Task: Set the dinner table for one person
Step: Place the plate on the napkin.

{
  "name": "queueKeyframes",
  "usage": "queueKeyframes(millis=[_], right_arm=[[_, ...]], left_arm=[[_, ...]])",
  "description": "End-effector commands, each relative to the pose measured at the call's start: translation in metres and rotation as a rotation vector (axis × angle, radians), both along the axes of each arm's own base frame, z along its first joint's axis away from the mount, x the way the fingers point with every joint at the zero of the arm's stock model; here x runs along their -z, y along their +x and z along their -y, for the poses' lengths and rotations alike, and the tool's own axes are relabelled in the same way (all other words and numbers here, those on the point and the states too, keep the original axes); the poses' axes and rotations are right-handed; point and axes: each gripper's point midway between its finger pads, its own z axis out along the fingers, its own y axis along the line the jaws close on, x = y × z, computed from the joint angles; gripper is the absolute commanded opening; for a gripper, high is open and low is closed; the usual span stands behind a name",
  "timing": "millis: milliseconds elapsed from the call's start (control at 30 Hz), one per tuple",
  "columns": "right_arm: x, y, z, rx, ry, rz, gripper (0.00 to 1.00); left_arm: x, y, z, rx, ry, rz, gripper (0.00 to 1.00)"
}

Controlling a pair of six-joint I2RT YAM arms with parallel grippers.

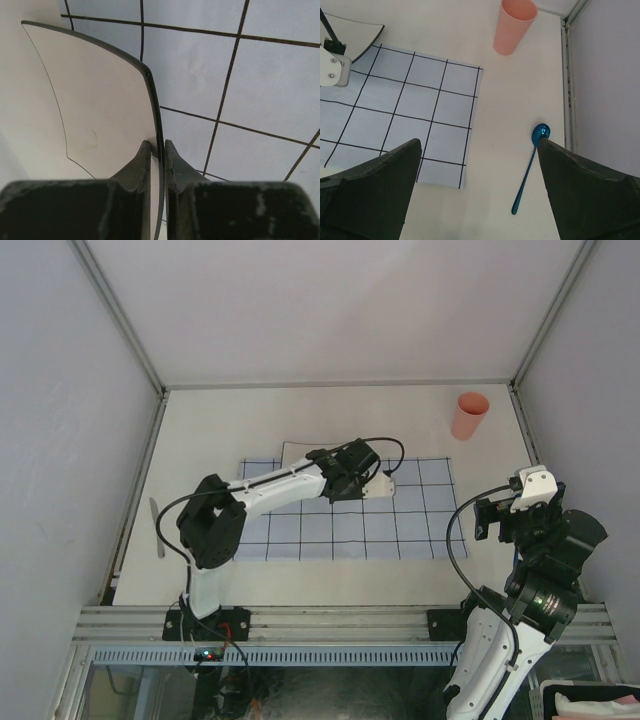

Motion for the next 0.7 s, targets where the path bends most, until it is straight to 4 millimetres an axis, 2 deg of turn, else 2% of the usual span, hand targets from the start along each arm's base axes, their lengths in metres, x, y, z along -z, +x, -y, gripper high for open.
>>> queueKeyframes(millis=[0, 233, 667], right_arm=[[-0.004, 0.003, 0.002, -0.003, -0.019, 0.016, 1.00], [-0.004, 0.003, 0.002, -0.006, -0.020, 0.014, 1.00], [-0.002, 0.002, 0.004, 0.003, -0.032, 0.014, 1.00]], left_arm=[[-0.020, -0.021, 0.020, 0.045, -0.083, -0.032, 0.00], [-0.028, -0.032, 0.031, 0.067, -0.094, -0.031, 0.00], [-0.044, -0.030, 0.043, 0.070, -0.106, -0.001, 0.00]])
